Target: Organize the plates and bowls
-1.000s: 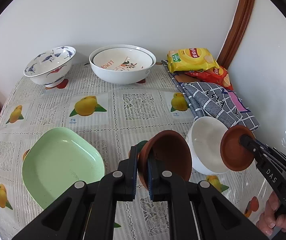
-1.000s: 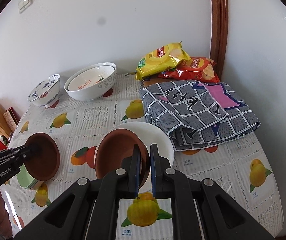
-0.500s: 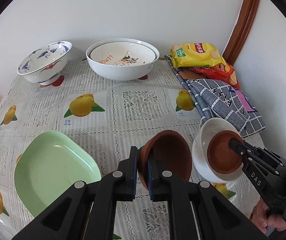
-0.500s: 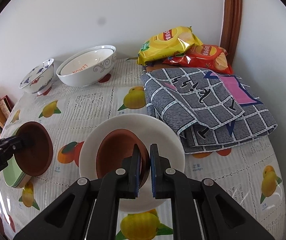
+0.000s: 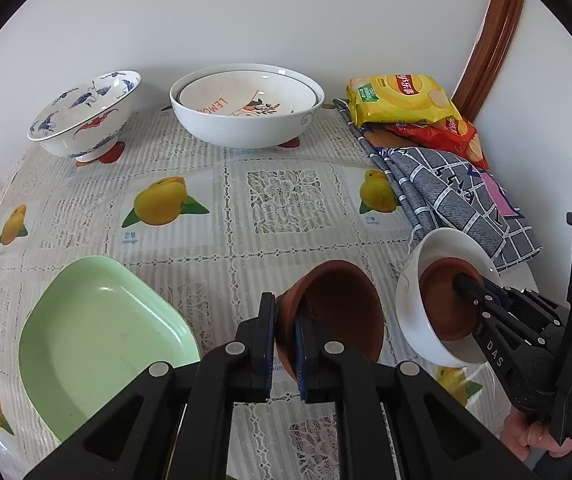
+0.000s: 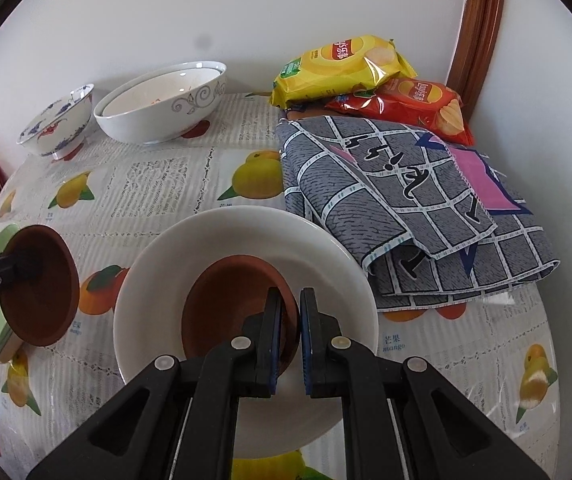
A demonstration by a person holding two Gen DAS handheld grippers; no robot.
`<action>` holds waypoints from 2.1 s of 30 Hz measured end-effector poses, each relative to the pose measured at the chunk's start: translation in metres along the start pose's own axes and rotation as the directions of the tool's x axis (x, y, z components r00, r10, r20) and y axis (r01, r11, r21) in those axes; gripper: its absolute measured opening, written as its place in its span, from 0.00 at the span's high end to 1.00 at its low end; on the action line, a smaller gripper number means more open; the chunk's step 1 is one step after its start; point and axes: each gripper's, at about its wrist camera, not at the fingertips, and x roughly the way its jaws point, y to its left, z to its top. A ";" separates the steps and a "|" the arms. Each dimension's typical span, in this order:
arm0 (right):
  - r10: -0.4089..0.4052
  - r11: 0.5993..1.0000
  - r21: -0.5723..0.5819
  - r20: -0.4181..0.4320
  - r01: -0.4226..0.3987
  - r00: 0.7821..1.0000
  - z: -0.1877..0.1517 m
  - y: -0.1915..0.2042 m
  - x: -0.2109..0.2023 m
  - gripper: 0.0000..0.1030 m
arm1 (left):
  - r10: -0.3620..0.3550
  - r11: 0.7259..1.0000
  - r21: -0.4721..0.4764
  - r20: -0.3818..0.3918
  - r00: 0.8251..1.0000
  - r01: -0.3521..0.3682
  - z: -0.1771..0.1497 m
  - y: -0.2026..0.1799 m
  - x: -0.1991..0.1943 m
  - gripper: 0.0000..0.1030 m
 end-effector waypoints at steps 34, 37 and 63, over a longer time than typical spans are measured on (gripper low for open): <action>-0.011 0.999 0.040 0.155 0.005 0.988 -0.026 -0.049 -0.090 0.50 | -0.020 1.000 0.006 0.064 0.998 0.020 -0.003 -0.042 -0.037 0.91; -0.018 0.998 0.070 0.165 0.007 0.986 -0.035 -0.064 -0.097 0.49 | -0.042 0.999 0.013 0.059 0.997 0.042 -0.003 -0.055 -0.033 0.91; -0.041 0.988 0.154 0.104 0.025 0.994 -0.089 -0.104 -0.077 0.49 | -0.106 0.993 0.043 -0.059 0.993 0.108 0.009 -0.113 0.038 0.91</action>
